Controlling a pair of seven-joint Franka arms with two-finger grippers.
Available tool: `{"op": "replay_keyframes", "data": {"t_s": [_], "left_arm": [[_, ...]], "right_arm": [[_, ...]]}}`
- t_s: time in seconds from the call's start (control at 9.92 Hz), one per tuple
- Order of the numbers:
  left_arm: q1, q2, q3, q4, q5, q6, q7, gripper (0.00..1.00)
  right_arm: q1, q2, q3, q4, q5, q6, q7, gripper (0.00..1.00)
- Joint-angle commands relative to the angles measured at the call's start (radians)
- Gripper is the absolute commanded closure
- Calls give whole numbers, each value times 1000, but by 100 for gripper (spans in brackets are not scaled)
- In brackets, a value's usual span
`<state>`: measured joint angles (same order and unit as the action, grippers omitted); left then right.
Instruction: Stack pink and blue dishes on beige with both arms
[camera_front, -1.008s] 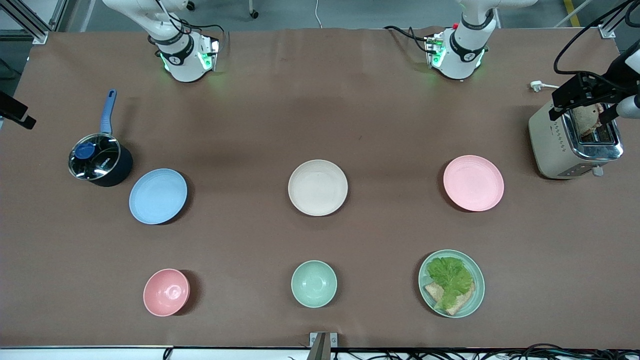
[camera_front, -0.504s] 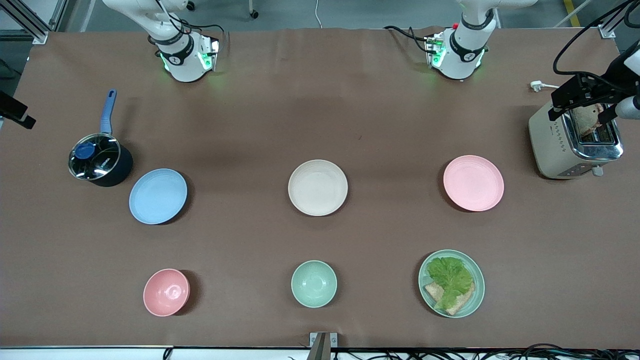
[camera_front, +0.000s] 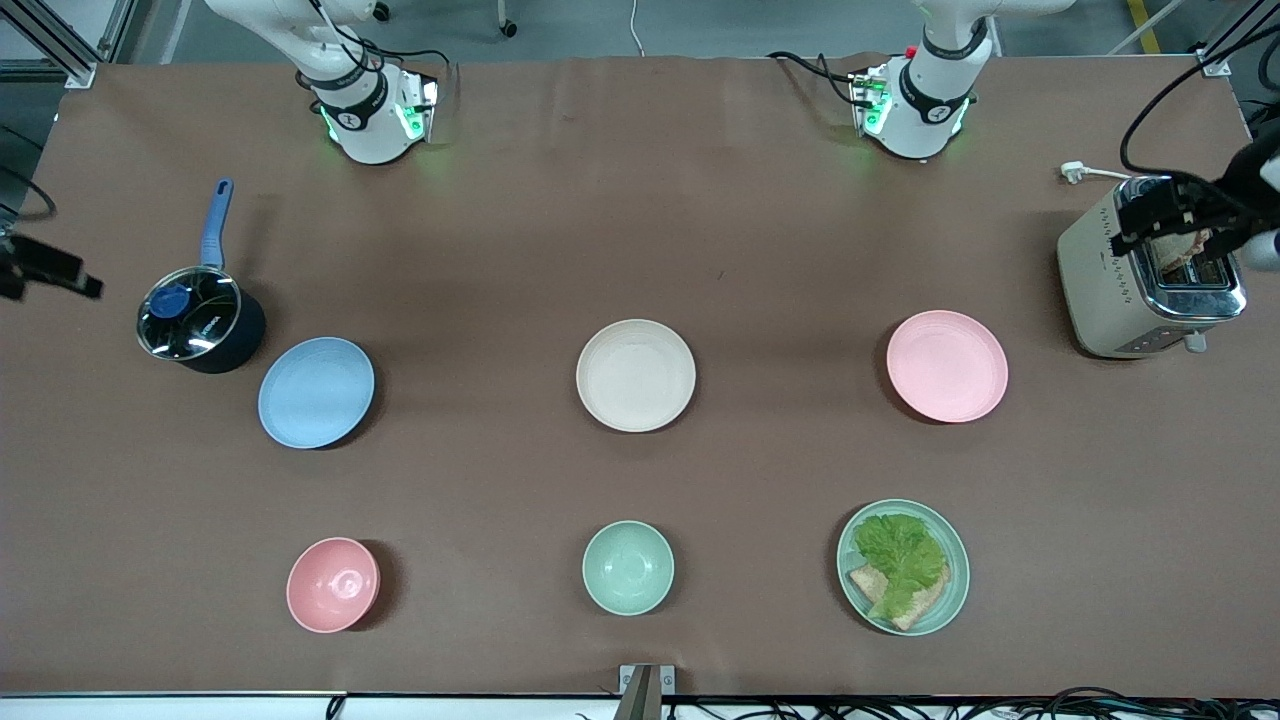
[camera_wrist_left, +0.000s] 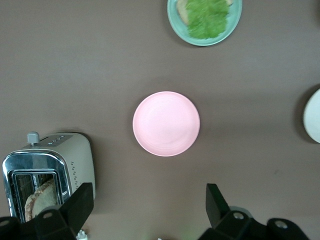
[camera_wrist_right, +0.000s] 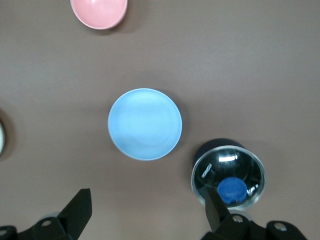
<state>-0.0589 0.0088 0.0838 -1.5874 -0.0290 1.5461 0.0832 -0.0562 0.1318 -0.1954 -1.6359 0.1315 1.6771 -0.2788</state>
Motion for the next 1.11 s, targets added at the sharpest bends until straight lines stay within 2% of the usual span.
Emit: {"op": "replay_keyframes", "data": {"t_s": [0.0,0.1,0.3,0.5,0.61,0.71,0.81,1.01], "left_arm": [[-1,-1,78,-187,-73,122,128,1],[-4,22,103,-259,-86,199,192,1],[-1,95,103,-363,-86,421,205,1],[-9,227,103,-390,-83,553,225,4],[-12,293,100,-390,-74,604,228,5],[-16,334,97,-390,-51,632,230,5],[-15,368,94,-388,-48,635,231,7],[-24,468,77,-385,-49,705,233,8]], "right_arm": [[-11,47,-12,-195,98,204,-138,0],[-19,102,-18,-246,126,296,-217,0],[-37,213,-44,-301,241,430,-405,0],[-34,305,-47,-344,315,576,-490,1],[-31,322,-47,-357,344,602,-502,6],[-31,344,-47,-358,384,602,-516,18],[-30,366,-47,-358,428,605,-525,26],[-31,377,-47,-366,456,602,-528,38]]}}
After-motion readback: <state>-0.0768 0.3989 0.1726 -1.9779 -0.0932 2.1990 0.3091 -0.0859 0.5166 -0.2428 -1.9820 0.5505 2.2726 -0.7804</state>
